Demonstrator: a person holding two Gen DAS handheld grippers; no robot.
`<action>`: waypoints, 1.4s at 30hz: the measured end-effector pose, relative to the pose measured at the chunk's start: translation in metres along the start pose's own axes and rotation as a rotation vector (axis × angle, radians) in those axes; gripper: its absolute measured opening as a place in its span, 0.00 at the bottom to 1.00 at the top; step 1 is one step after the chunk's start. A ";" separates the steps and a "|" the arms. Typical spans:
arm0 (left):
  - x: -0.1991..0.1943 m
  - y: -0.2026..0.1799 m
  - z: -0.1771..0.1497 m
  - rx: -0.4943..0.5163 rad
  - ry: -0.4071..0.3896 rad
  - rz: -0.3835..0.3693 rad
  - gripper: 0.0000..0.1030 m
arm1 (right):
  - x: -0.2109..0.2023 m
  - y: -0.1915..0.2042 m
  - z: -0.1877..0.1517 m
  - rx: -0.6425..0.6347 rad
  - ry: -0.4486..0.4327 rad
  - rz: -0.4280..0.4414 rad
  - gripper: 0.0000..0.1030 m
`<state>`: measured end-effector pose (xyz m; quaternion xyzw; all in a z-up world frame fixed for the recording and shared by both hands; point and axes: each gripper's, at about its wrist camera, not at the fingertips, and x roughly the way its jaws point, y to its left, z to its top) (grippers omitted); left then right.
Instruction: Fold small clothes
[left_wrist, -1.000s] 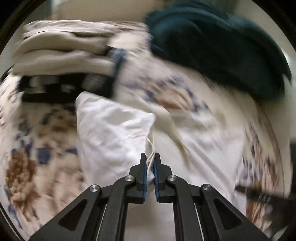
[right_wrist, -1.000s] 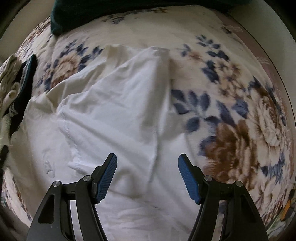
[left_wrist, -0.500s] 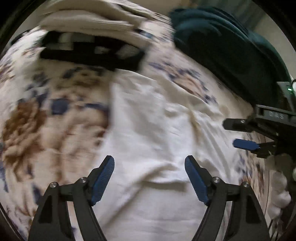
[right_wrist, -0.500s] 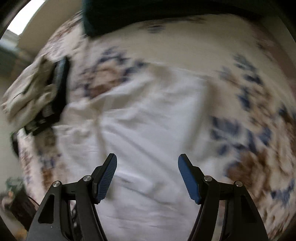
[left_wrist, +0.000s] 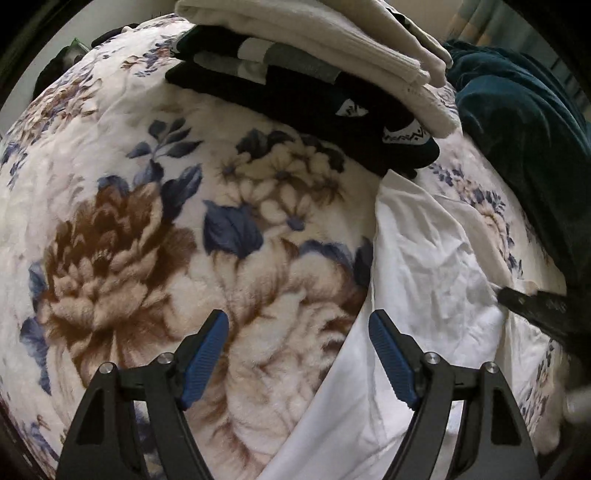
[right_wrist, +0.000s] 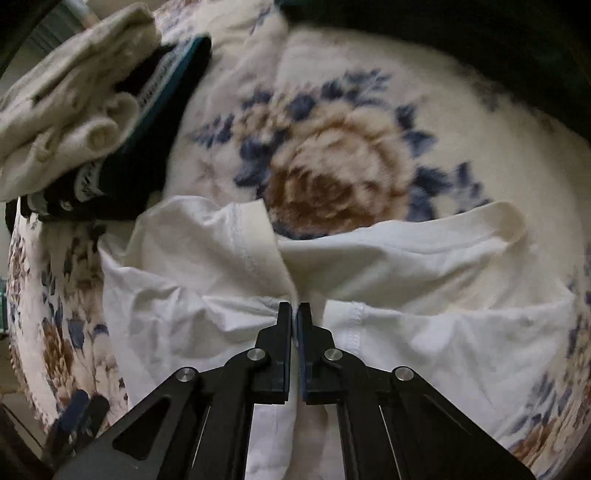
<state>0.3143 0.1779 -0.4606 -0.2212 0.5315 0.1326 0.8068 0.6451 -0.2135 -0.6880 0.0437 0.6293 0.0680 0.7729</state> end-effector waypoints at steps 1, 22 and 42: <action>0.002 -0.002 0.002 0.003 0.002 -0.005 0.75 | -0.009 -0.003 -0.003 0.000 -0.021 -0.010 0.03; 0.032 -0.043 0.051 0.082 0.052 -0.163 0.75 | -0.031 -0.057 0.025 0.209 0.013 0.080 0.56; 0.068 -0.053 0.080 0.237 0.075 -0.113 0.08 | -0.033 -0.087 0.002 0.303 0.036 0.113 0.56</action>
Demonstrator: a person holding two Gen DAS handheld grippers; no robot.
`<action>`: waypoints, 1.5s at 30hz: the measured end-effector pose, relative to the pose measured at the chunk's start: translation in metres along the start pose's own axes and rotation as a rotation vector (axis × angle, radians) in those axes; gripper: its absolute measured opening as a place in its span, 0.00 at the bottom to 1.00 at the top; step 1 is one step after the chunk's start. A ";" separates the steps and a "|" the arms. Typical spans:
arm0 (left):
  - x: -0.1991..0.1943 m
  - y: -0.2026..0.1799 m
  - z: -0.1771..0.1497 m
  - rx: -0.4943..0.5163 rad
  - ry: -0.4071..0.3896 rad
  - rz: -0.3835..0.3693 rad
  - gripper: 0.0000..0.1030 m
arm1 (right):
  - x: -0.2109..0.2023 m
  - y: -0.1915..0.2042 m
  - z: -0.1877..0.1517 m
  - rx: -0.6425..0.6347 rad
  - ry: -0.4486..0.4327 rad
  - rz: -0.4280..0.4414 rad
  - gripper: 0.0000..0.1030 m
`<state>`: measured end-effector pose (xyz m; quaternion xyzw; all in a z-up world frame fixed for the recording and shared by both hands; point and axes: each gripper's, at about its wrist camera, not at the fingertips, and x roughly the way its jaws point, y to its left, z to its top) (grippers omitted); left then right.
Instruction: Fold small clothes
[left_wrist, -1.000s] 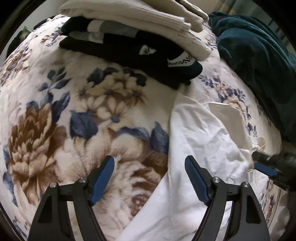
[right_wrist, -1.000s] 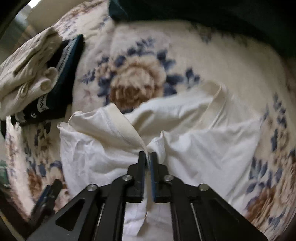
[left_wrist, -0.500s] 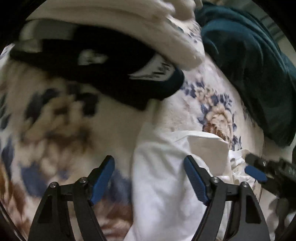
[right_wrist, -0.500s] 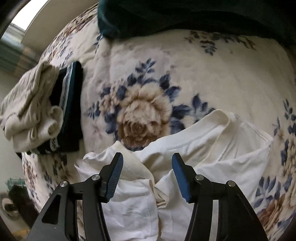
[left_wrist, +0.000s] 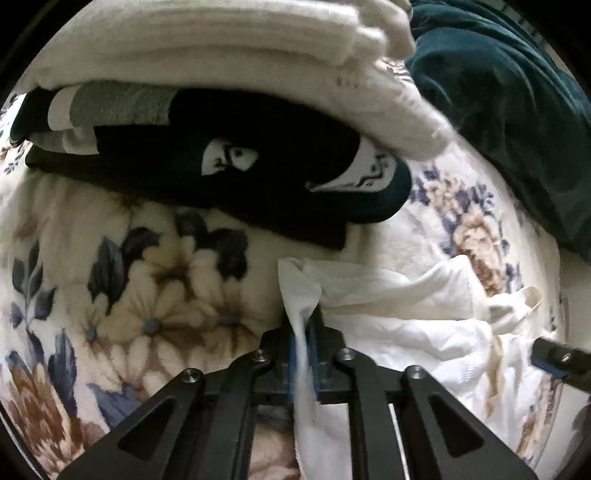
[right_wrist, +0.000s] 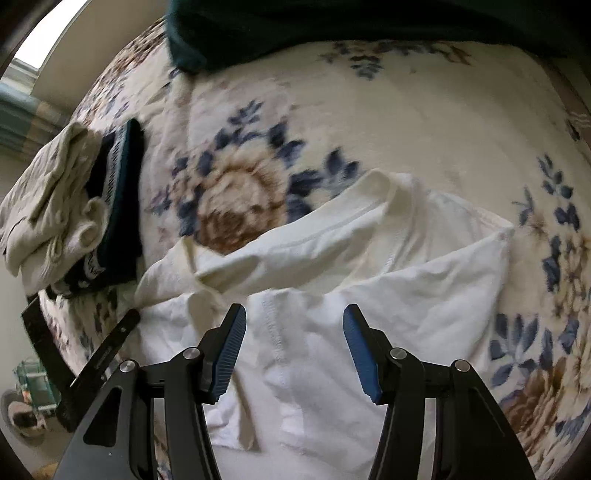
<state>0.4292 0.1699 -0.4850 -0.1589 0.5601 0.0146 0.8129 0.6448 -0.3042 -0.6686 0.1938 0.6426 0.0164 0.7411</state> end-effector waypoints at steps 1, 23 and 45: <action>-0.002 0.000 0.001 -0.016 0.008 0.000 0.14 | 0.001 0.005 -0.001 -0.013 0.006 0.010 0.56; -0.015 0.008 0.004 -0.087 -0.039 0.047 0.64 | 0.014 0.071 -0.048 -0.177 -0.023 -0.058 0.02; -0.077 -0.086 -0.110 0.205 -0.002 0.149 0.64 | -0.044 -0.018 -0.058 0.011 0.015 -0.016 0.69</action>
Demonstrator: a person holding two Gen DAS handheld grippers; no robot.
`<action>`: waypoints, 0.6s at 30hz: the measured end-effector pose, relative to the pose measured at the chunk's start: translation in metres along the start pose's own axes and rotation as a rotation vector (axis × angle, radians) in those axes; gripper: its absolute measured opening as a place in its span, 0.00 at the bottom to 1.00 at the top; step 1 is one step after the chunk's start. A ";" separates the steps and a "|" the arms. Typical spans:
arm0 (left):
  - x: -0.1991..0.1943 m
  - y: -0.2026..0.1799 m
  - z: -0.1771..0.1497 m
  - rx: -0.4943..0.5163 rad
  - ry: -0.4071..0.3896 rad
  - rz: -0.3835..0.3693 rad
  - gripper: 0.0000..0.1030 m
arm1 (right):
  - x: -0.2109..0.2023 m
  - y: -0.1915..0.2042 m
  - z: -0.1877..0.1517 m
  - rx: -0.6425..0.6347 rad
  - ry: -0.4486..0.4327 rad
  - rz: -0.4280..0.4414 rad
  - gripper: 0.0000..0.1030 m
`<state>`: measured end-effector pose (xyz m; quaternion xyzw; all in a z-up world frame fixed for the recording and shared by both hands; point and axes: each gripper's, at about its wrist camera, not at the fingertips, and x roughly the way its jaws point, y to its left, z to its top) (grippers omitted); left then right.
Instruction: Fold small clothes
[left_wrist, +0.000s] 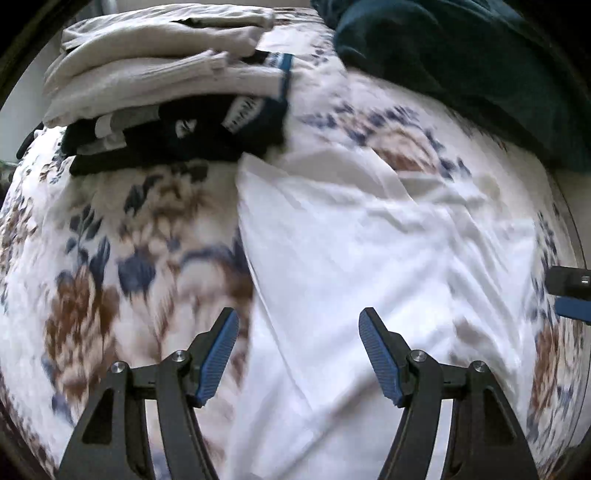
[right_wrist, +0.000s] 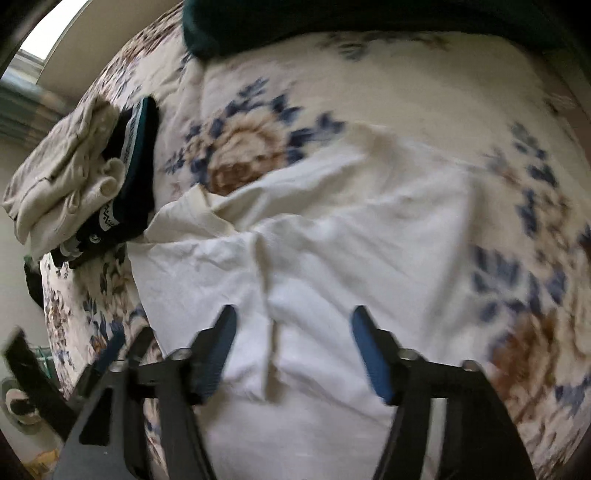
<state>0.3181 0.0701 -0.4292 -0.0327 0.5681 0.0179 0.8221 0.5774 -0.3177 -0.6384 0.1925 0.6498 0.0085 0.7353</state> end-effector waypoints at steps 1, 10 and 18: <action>-0.010 -0.007 -0.007 0.011 -0.001 0.017 0.66 | -0.009 -0.011 -0.007 0.012 0.004 -0.002 0.73; -0.092 -0.104 -0.103 0.001 0.068 -0.078 0.94 | -0.093 -0.123 -0.070 0.045 0.055 -0.020 0.87; -0.091 -0.236 -0.230 -0.009 0.316 -0.063 0.94 | -0.160 -0.223 -0.099 -0.039 0.079 -0.027 0.87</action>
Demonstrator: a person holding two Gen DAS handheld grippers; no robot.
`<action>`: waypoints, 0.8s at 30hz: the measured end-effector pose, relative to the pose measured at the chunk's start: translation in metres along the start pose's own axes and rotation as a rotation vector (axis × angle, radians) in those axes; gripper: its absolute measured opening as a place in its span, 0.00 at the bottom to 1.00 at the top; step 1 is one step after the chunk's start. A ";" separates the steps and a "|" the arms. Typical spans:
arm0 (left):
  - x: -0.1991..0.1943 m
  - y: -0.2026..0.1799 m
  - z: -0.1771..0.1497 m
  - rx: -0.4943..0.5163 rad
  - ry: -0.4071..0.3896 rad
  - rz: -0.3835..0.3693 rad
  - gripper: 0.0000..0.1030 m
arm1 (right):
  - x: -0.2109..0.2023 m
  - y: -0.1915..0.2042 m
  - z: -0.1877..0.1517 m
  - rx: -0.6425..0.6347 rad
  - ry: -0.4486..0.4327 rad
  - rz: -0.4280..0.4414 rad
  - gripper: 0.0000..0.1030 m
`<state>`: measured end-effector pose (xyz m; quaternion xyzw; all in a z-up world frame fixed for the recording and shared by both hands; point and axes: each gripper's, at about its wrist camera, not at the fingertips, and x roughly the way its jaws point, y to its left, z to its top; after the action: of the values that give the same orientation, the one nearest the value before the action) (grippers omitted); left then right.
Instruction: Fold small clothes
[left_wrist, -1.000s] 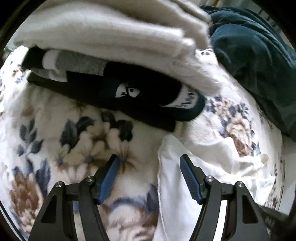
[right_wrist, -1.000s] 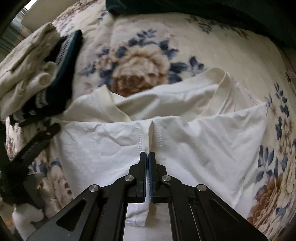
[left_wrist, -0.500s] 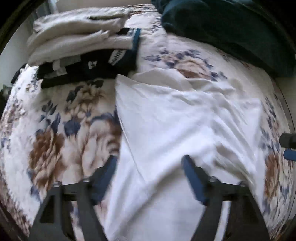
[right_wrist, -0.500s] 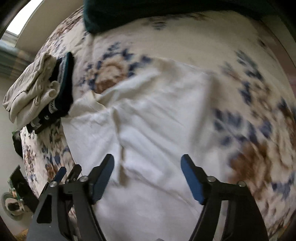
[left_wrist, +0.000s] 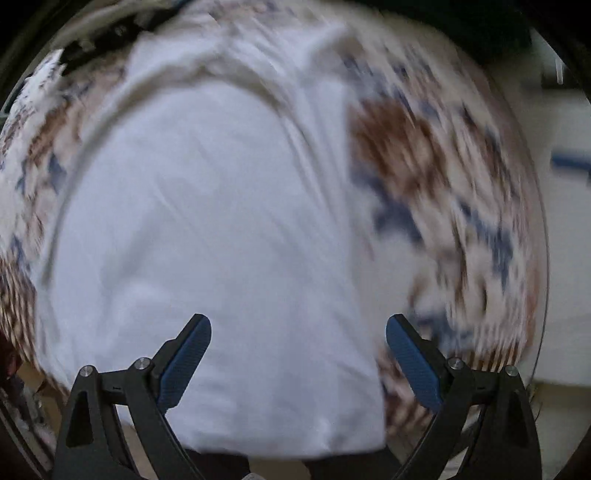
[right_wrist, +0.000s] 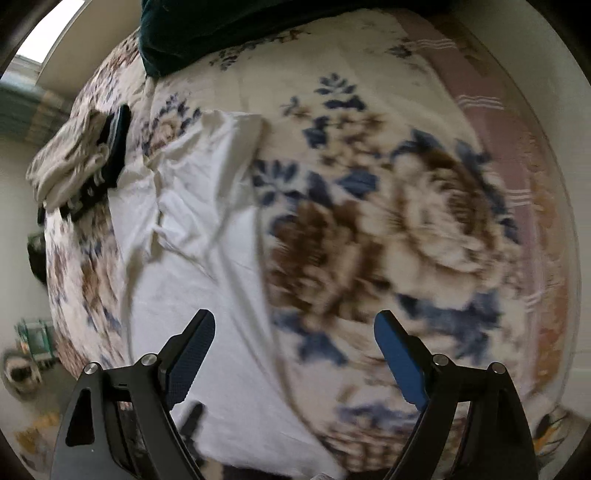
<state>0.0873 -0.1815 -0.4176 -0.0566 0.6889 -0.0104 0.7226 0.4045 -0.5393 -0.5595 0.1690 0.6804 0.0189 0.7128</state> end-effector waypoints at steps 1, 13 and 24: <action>0.011 -0.014 -0.008 0.003 0.045 0.002 0.94 | -0.006 -0.011 -0.004 -0.016 -0.001 -0.010 0.87; 0.048 0.054 -0.056 -0.212 0.140 0.204 0.94 | 0.019 -0.083 -0.021 -0.036 0.056 -0.052 0.87; -0.002 0.101 -0.062 -0.346 0.053 0.122 0.94 | 0.072 -0.049 -0.057 -0.115 0.215 0.018 0.87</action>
<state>0.0195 -0.0849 -0.4281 -0.1379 0.7015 0.1507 0.6828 0.3441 -0.5551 -0.6429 0.1311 0.7491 0.0823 0.6441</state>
